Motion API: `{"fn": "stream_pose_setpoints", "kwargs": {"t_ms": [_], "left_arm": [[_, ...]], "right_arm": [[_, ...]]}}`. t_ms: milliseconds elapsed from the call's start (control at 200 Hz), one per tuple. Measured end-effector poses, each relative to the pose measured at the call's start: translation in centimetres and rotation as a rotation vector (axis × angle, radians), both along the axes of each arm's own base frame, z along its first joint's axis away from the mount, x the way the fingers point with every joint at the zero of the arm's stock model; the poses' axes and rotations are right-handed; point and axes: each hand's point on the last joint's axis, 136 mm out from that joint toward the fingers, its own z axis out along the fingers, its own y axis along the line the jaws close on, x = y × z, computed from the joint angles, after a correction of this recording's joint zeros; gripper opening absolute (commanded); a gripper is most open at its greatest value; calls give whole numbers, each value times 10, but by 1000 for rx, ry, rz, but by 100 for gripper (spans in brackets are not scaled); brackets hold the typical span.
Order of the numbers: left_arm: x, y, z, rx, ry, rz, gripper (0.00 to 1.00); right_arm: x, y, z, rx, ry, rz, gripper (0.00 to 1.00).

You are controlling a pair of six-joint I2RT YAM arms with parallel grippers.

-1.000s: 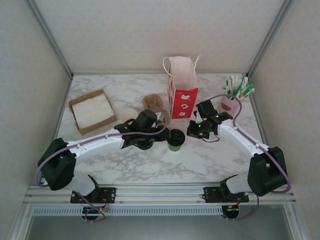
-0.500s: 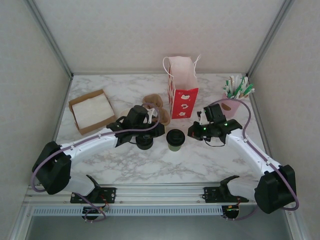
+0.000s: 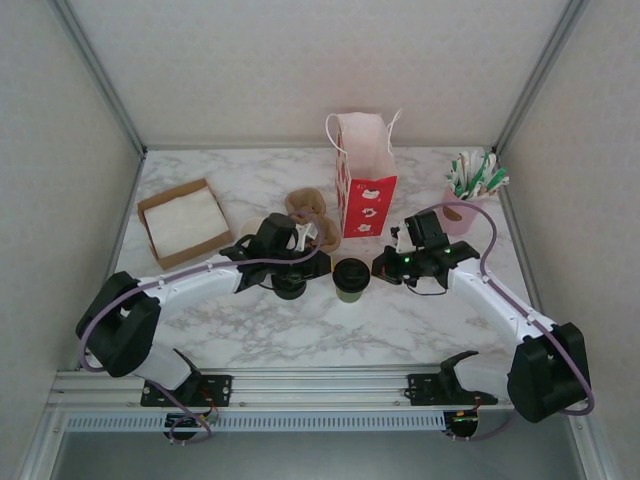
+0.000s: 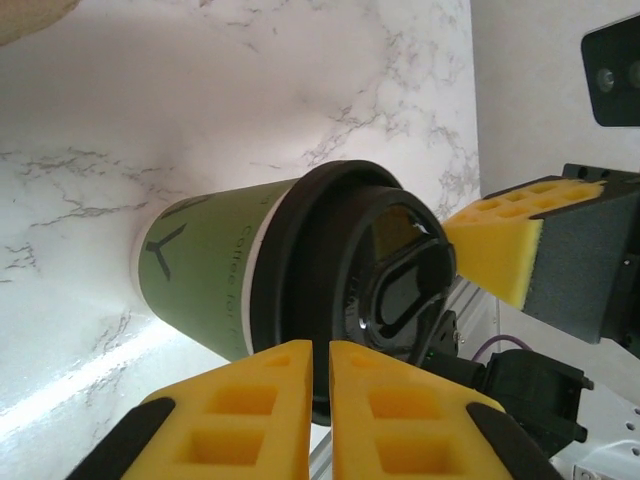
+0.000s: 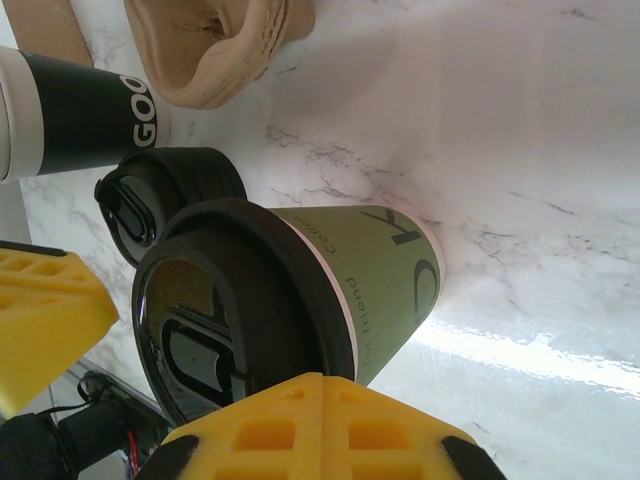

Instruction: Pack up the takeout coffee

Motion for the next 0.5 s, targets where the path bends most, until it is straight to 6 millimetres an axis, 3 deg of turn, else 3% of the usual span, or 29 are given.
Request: {"fn": "stream_pose_setpoints", "kwargs": {"t_ms": [501], "left_arm": [[1, -2, -10, 4, 12, -5, 13]], "right_arm": [[3, 7, -3, 28, 13, 15, 0]]}}
